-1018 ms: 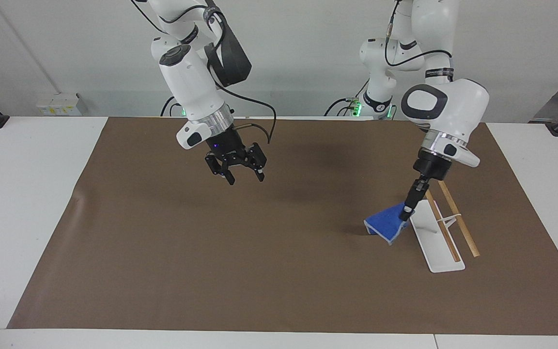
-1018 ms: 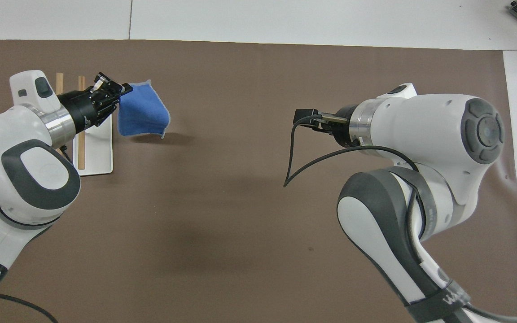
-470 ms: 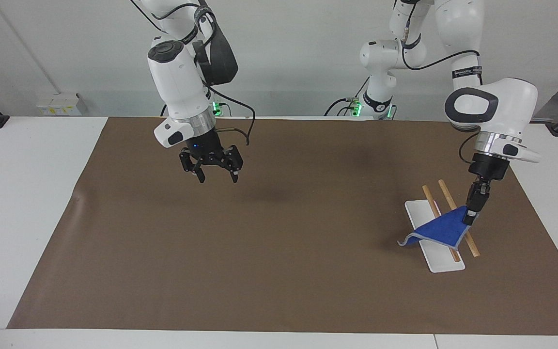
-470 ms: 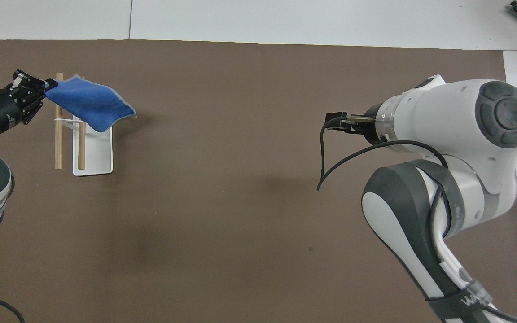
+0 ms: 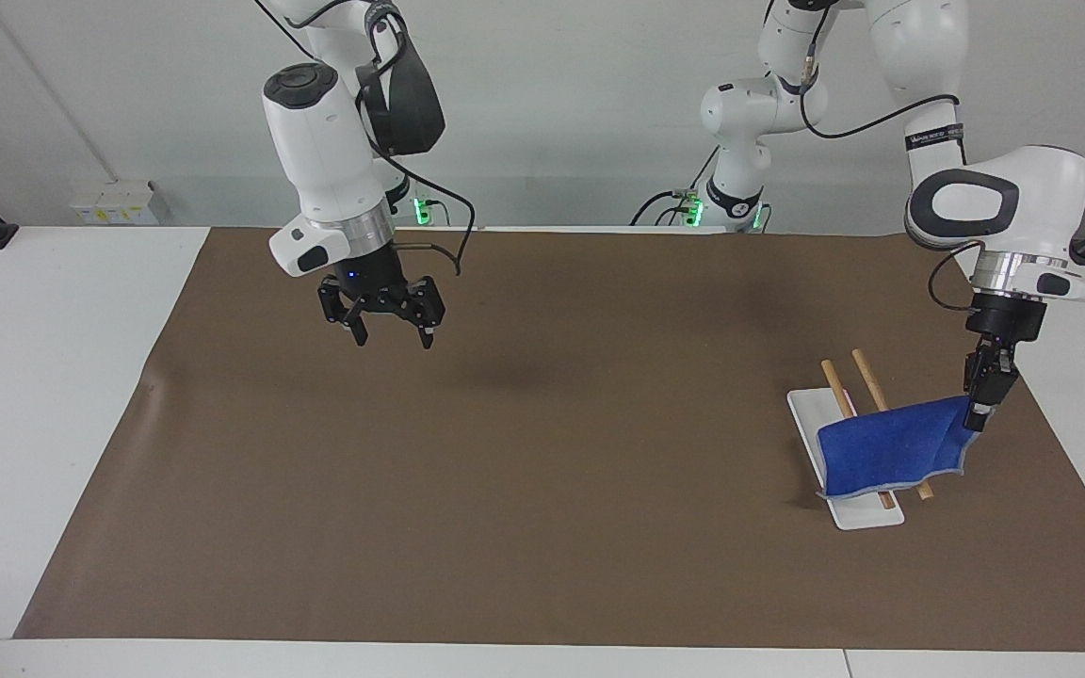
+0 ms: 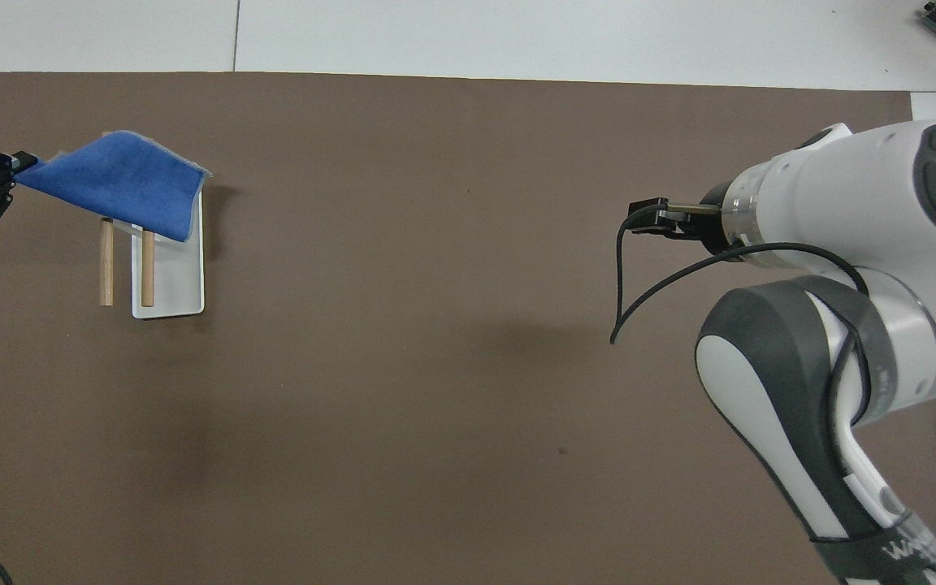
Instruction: Right arm passes towel to left arm to hang
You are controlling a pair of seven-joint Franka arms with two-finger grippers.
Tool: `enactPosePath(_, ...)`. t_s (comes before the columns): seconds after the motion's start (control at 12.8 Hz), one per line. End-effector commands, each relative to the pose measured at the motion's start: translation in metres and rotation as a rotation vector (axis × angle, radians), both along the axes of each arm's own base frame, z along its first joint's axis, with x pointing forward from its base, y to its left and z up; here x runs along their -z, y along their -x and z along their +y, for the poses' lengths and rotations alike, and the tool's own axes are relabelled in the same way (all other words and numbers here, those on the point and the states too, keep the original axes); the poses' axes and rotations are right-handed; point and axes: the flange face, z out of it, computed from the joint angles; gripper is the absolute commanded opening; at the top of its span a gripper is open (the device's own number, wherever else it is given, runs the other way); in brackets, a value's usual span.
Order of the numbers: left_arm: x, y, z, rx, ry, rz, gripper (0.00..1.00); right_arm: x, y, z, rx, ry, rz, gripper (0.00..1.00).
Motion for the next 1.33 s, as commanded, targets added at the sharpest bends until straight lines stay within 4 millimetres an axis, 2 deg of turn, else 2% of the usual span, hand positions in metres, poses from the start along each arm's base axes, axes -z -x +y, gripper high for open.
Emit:
enactPosePath(0.0, 0.013, 0.011, 0.006, 0.006, -0.016, 0.027, 0.0, -0.018, 0.009, -0.037, -0.022, 0.047, 0.029, 1.0)
enactPosePath(0.31, 0.041, 0.037, 0.008, -0.017, -0.022, 0.08, 0.0, -0.038, 0.026, -0.081, -0.018, 0.066, 0.08, 1.0)
enactPosePath(0.55, 0.052, 0.048, 0.011, -0.036, -0.031, 0.097, 0.0, -0.046, 0.038, -0.089, -0.016, 0.069, 0.119, 1.0)
enactPosePath(0.71, 0.059, 0.051, 0.012, -0.044, -0.039, 0.106, 0.0, -0.048, 0.041, -0.103, -0.011, 0.06, 0.133, 1.0)
enactPosePath(0.86, 0.064, 0.051, 0.012, -0.052, -0.046, 0.109, 0.0, -0.049, 0.042, -0.098, -0.024, 0.059, 0.131, 1.0)
enactPosePath(1.1, 0.084, 0.056, 0.006, -0.062, -0.073, 0.131, 0.0, -0.045, 0.041, -0.104, -0.019, 0.054, 0.137, 1.0)
enactPosePath(1.25, 0.083, 0.056, 0.007, -0.062, -0.073, 0.129, 0.0, -0.044, 0.041, -0.104, -0.012, 0.053, 0.14, 1.0)
